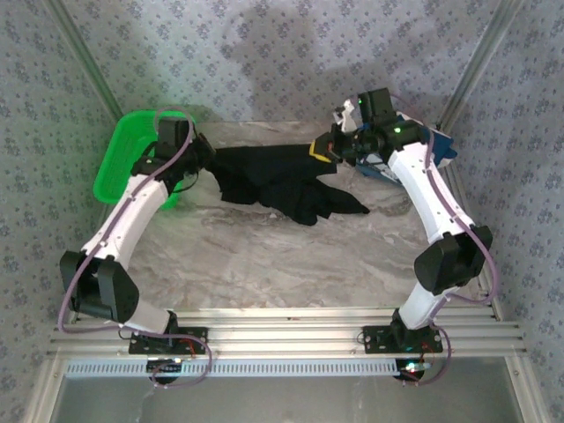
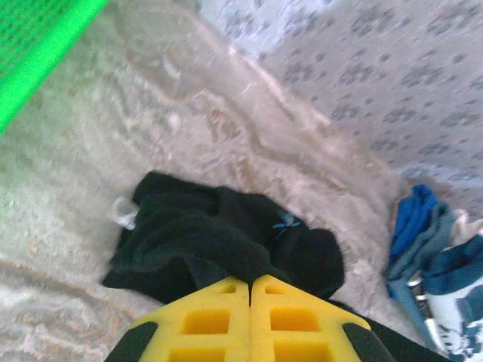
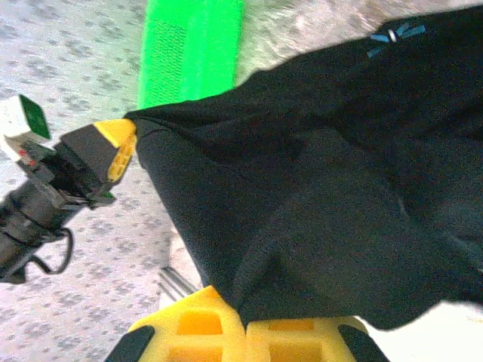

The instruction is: Fold and stack the t-shirts

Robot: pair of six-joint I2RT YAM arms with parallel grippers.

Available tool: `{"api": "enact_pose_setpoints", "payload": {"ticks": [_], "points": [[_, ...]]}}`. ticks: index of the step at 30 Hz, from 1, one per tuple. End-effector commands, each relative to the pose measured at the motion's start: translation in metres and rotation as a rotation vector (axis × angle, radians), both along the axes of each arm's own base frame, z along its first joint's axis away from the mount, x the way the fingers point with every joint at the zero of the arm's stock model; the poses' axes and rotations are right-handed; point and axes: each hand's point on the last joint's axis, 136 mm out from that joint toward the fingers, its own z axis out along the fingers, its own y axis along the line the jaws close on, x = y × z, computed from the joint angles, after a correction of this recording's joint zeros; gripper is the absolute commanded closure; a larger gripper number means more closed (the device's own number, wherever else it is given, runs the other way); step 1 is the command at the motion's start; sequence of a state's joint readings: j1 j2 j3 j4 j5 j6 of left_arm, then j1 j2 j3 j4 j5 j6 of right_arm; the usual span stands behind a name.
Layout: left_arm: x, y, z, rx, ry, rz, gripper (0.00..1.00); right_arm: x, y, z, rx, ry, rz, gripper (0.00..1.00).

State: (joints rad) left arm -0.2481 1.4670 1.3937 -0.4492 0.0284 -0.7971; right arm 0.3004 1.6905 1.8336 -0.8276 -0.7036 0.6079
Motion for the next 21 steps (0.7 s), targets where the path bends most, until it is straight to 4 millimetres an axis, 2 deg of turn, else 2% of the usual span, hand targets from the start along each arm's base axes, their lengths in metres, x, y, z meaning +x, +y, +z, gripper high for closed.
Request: {"api": "enact_pose_setpoints", "payload": {"ticks": [1, 4, 9, 11, 13, 14, 16, 19, 21], "points": [[-0.008, 0.013, 0.023, 0.049, -0.03, 0.004, 1.0, -0.01, 0.01, 0.047, 0.133, -0.035, 0.062, 1.0], [-0.014, 0.02, 0.045, 0.039, -0.079, 0.011, 1.0, -0.014, 0.011, 0.073, 0.204, -0.079, 0.088, 1.0], [-0.015, 0.031, 0.092, 0.028, -0.177, 0.012, 1.0, -0.002, 0.004, 0.124, 0.345, -0.175, 0.091, 1.0], [-0.013, 0.028, 0.105, 0.028, -0.21, -0.01, 1.0, -0.001, 0.003, 0.138, 0.358, -0.207, 0.095, 1.0], [-0.011, 0.025, 0.107, 0.019, -0.225, -0.028, 1.0, -0.004, 0.005, 0.144, 0.335, -0.236, 0.117, 1.0], [-0.011, 0.024, 0.103, 0.008, -0.221, -0.033, 1.0, -0.007, 0.008, 0.139, 0.325, -0.212, 0.129, 1.0], [-0.011, 0.029, 0.079, -0.022, -0.166, -0.017, 1.0, -0.017, 0.018, 0.122, 0.316, -0.148, 0.171, 1.0], [-0.015, 0.04, 0.026, -0.044, -0.034, 0.005, 1.0, -0.03, 0.035, 0.068, 0.246, -0.02, 0.195, 1.0], [-0.021, 0.045, -0.013, -0.03, 0.053, 0.013, 0.99, -0.039, 0.051, 0.021, 0.214, 0.085, 0.199, 1.0]]}}
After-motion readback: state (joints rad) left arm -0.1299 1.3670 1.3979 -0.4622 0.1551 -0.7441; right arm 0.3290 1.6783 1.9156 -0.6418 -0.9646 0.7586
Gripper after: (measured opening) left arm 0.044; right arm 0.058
